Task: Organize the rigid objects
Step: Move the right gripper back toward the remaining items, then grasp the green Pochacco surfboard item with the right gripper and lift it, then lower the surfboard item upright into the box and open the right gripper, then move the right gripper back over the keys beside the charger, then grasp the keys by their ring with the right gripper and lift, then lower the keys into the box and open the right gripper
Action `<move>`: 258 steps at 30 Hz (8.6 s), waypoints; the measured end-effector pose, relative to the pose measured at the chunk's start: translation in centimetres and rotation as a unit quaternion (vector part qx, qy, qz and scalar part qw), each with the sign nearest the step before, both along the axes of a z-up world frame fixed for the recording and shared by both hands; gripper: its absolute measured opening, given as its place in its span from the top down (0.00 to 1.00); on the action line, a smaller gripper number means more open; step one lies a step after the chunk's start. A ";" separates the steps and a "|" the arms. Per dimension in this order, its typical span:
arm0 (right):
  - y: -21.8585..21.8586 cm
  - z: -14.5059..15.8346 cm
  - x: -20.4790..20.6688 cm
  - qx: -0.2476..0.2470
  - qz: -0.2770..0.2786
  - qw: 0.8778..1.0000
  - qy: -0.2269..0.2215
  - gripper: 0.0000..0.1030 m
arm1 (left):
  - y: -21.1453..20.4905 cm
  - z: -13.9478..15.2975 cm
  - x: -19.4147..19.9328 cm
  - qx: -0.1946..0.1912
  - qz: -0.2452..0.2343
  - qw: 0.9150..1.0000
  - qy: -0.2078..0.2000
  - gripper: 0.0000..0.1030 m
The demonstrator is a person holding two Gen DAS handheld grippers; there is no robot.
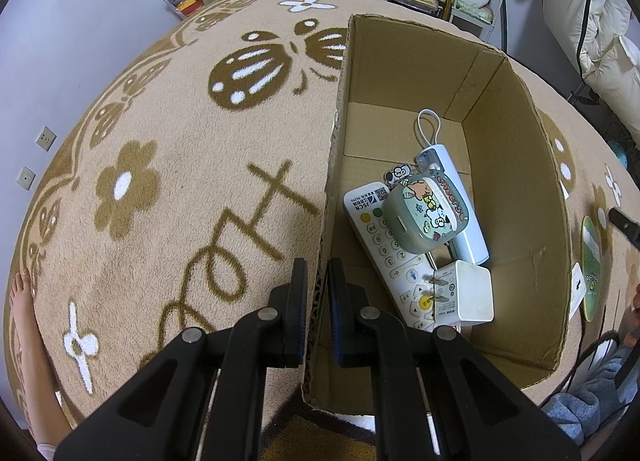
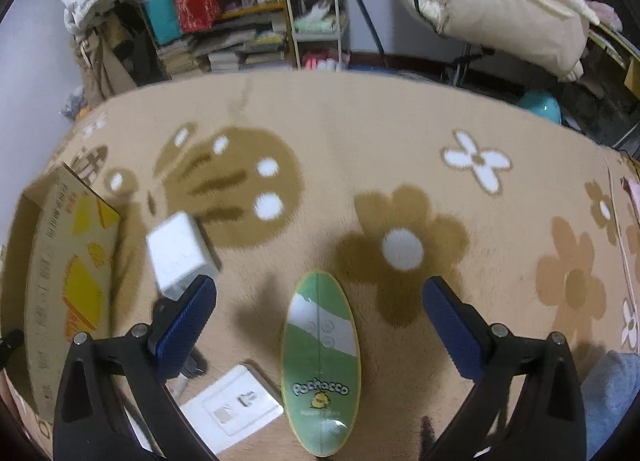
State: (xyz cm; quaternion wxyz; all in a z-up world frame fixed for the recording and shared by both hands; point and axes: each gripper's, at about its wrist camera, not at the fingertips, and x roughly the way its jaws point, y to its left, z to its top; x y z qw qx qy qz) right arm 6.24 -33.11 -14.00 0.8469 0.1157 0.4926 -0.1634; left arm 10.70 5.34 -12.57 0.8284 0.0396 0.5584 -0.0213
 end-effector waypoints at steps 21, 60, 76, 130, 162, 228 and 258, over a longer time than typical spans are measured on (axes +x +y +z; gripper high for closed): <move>-2.5 -5.5 -0.7 0.057 -0.033 0.995 0.069 0.00 | 0.0 0.0 0.0 0.000 -0.001 1.000 0.000 0.90; 1.8 -2.1 0.1 0.072 -0.020 0.996 0.044 0.43 | 0.3 -0.1 -0.2 -0.002 0.000 1.000 0.001 0.90; 11.3 4.9 3.4 0.111 0.100 0.986 -0.078 0.43 | 0.2 -0.1 -0.1 -0.005 0.001 1.000 0.002 0.90; 20.5 8.4 2.8 0.062 0.201 0.968 -0.138 0.01 | 0.3 0.0 0.1 -0.006 0.001 1.000 0.004 0.90; 13.2 1.0 3.4 0.006 0.124 0.992 0.025 0.01 | 0.3 0.0 0.0 -0.005 0.000 1.000 0.004 0.90; 14.0 6.1 2.3 0.081 0.128 0.987 -0.051 0.93 | 0.2 0.1 -0.2 -0.004 -0.002 1.000 0.004 0.91; 24.1 7.5 1.6 0.123 0.280 0.946 -0.108 0.93 | 0.2 0.1 -0.1 -0.003 -0.003 1.000 0.004 0.92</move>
